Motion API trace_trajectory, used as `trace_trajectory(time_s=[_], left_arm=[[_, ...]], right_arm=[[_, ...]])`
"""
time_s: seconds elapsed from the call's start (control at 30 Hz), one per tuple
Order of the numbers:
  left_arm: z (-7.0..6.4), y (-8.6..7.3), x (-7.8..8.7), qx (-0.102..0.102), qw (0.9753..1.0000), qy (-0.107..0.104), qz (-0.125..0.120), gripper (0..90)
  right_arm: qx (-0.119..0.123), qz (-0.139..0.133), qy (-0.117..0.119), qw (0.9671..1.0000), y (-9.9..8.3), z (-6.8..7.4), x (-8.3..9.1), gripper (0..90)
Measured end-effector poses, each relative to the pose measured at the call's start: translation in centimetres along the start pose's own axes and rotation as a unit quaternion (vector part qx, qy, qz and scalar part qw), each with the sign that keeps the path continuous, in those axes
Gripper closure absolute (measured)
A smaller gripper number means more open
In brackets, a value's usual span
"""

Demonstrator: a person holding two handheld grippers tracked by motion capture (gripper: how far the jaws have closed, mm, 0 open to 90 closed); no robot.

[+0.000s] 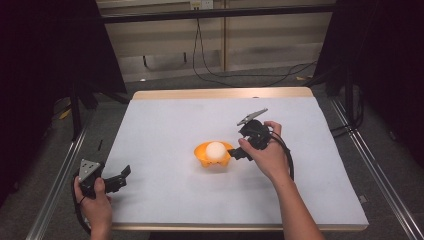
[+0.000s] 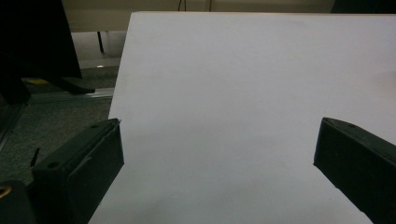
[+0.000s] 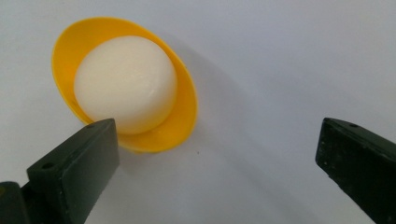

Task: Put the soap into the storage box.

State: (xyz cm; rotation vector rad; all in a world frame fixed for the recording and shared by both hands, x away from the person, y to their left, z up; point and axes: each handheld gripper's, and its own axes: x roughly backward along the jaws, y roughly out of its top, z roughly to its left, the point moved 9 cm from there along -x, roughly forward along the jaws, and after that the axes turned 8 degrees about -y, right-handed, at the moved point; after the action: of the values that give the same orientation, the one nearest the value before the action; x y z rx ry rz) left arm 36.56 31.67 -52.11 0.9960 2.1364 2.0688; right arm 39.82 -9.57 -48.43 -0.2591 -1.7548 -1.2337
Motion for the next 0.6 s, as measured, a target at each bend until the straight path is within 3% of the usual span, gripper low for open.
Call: trace_trajectory(time_s=[0.6], left_arm=[[-0.1,0.0,0.0,-0.001,1.0,-0.001,0.0,1.4]], right_arm=[[-0.05,-0.003,-0.017,0.9986,-4.7,-4.0,1.3,0.0]])
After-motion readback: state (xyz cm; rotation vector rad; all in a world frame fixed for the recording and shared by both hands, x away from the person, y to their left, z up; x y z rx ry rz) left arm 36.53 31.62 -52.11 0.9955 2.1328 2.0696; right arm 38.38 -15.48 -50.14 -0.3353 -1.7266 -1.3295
